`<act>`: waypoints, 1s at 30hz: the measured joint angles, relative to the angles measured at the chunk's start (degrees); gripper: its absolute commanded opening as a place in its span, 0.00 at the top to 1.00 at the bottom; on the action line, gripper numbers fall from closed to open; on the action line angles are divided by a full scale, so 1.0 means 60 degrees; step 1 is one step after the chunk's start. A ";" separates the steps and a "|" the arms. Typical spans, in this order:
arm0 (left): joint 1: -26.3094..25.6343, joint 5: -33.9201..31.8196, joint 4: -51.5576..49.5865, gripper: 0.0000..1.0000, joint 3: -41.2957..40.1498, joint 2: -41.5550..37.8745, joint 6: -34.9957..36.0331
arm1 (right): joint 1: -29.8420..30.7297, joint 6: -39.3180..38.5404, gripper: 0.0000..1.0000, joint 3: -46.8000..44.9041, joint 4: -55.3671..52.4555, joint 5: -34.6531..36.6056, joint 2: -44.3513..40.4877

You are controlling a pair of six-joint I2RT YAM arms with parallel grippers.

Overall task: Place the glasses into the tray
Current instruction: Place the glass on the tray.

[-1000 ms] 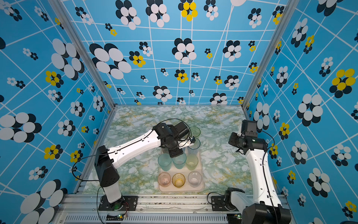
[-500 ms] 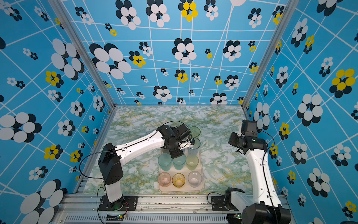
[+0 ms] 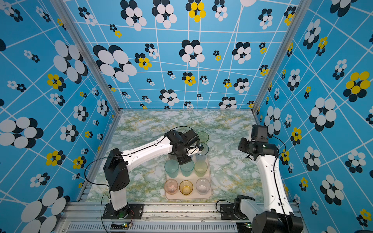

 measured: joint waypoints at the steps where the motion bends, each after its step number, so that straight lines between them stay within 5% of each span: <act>1: 0.0000 0.0000 -0.0007 1.00 -0.0022 0.0015 0.0000 | 0.0000 0.0000 0.63 0.0000 0.0000 0.0000 0.0000; 30: 0.0000 -0.0015 0.0036 0.88 -0.0087 0.0095 -0.0036 | 0.0000 0.0000 0.63 0.0000 0.0000 -0.0109 0.0000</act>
